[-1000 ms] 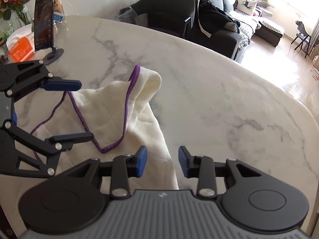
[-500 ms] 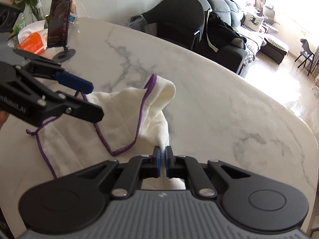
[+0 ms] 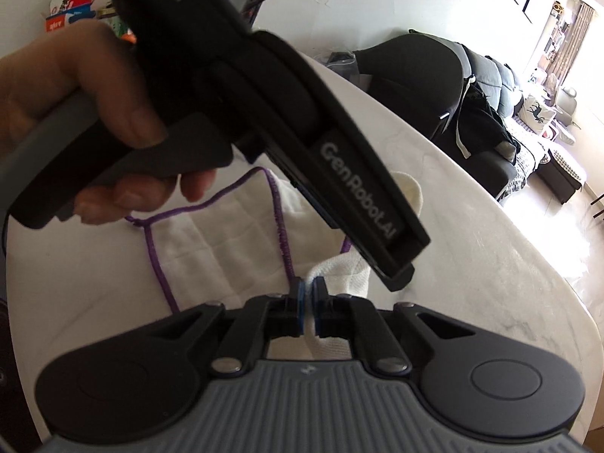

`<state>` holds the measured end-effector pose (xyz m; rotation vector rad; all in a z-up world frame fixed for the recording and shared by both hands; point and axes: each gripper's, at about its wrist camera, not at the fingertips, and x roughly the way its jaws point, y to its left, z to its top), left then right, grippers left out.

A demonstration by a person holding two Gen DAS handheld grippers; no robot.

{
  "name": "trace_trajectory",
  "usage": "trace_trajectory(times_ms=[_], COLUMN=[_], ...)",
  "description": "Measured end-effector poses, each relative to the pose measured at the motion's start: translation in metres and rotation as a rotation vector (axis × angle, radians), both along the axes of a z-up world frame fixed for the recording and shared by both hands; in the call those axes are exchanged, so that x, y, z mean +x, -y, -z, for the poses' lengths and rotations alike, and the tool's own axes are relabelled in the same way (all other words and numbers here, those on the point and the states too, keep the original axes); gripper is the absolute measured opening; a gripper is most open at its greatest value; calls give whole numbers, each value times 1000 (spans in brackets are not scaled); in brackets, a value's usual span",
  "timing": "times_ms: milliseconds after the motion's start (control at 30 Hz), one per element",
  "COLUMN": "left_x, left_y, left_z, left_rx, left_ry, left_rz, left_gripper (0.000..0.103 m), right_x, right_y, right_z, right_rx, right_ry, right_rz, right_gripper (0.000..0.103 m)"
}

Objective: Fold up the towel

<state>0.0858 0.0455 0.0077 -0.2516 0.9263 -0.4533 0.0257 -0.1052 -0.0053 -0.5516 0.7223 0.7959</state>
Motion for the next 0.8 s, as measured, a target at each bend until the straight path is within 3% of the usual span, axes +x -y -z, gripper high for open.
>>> trace_trajectory(times_ms=[67, 133, 167, 267, 433, 567, 800], left_x=[-1, -2, -3, -8, -22, -35, -55], left_y=[-1, -2, -3, -13, -36, -52, -65], left_z=[5, 11, 14, 23, 29, 33, 34], left_rx=[19, 39, 48, 67, 40, 17, 11], left_ry=[-8, -16, -20, -22, -23, -21, -5], left_rz=[-5, -7, -6, -21, -53, -75, -108], left_gripper=[48, 22, 19, 16, 16, 17, 20], right_x=[-6, -9, -9, -6, 2, 20, 55], right_y=[-4, -7, -6, 1, 21, 30, 36], right_z=[1, 2, 2, -1, -13, -13, 2], right_rx=[-4, -4, 1, 32, 106, 148, 255], right_ry=[7, 5, -10, -51, -95, -133, -323], right_rz=[-27, -45, -47, -45, -3, 84, 195], right_gripper=[6, 6, 7, 24, 32, 34, 33])
